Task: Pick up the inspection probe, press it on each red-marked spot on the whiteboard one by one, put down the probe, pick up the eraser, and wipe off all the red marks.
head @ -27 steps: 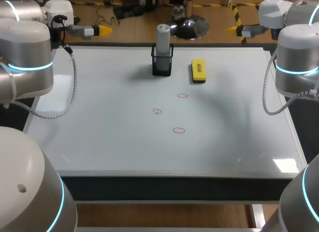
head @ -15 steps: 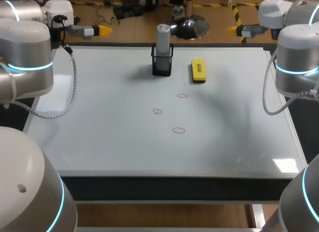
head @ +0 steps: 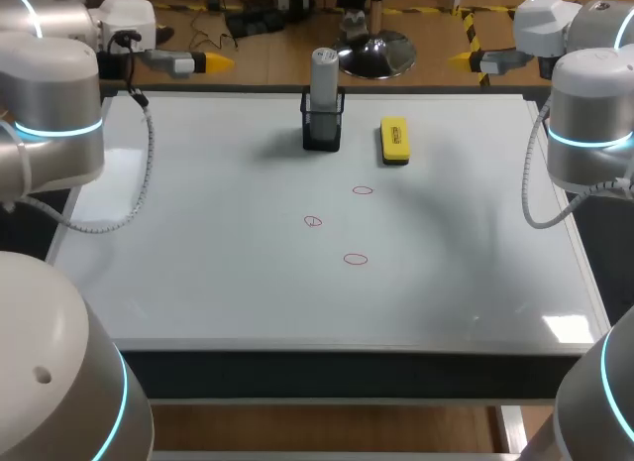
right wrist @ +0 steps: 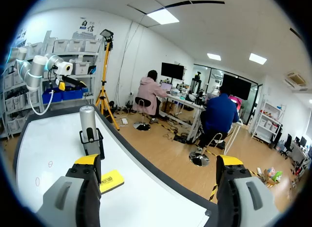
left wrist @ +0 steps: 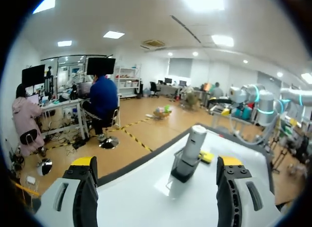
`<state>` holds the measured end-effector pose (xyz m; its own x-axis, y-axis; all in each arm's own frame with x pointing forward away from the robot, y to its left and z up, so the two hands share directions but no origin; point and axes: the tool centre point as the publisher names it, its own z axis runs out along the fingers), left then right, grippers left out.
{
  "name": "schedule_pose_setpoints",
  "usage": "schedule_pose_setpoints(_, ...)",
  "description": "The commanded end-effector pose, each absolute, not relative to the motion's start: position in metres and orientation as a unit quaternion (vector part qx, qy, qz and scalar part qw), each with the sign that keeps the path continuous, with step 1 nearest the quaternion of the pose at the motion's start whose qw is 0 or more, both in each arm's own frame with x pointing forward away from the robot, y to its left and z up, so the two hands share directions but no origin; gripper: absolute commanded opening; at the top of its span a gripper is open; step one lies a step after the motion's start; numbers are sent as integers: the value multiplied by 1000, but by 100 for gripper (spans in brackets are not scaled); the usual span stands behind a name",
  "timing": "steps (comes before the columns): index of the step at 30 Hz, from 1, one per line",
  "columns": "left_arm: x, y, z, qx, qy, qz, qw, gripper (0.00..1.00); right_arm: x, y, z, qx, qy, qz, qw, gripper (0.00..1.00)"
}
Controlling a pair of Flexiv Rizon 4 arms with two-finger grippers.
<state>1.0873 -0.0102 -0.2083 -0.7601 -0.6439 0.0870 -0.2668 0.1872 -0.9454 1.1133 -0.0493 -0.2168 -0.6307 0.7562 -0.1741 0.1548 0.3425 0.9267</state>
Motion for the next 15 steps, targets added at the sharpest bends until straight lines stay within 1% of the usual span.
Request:
schedule_pose_setpoints(1,1097,-23,-209,-248,771,-569,141,100,1114,-49,-217,300,760,489,307,100)
schedule_pose_setpoints(10,1098,-72,-215,-129,795,-586,90,100,1114,-49,-217,300,760,489,307,100)
schedule_pose_setpoints(15,1097,-89,-218,-86,794,-598,74,100,1114,-49,-217,300,760,489,307,100)
